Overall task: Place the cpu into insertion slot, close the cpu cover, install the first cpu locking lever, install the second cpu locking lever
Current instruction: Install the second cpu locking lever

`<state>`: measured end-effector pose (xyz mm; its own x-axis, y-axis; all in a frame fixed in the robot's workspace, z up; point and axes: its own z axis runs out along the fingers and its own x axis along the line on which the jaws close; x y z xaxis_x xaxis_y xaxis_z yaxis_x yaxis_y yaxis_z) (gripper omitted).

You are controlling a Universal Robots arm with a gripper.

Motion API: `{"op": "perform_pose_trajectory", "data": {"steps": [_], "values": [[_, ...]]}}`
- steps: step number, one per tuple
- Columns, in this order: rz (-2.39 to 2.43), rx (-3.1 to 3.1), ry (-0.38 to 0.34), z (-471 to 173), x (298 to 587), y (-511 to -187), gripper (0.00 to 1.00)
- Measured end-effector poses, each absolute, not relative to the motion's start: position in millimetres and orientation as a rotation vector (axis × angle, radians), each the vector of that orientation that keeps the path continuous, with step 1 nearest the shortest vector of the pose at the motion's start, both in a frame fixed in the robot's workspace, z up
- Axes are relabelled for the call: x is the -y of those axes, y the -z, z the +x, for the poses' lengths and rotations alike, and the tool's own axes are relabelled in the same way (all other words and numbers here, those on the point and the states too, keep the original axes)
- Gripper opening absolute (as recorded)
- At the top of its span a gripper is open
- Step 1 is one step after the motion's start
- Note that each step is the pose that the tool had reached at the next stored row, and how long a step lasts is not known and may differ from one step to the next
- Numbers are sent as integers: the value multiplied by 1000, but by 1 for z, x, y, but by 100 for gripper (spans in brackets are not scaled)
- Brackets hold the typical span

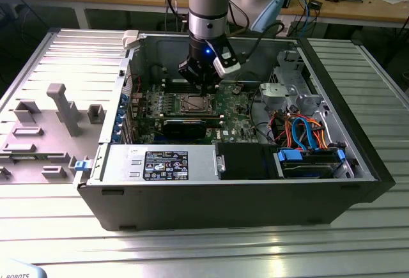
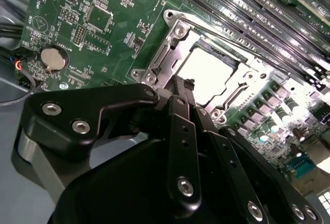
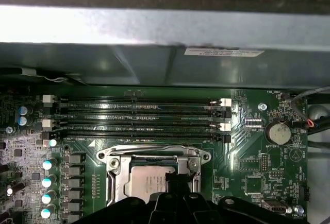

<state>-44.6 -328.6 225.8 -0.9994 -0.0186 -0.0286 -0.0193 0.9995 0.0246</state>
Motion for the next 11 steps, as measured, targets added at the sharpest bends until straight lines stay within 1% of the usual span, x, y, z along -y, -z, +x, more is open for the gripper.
{"op": "perform_pose_trajectory", "data": {"steps": [7,11], "values": [[-29,-3113,-39,-45,331,-230,11],[-29,-3113,-39,-45,341,-229,11]]}}
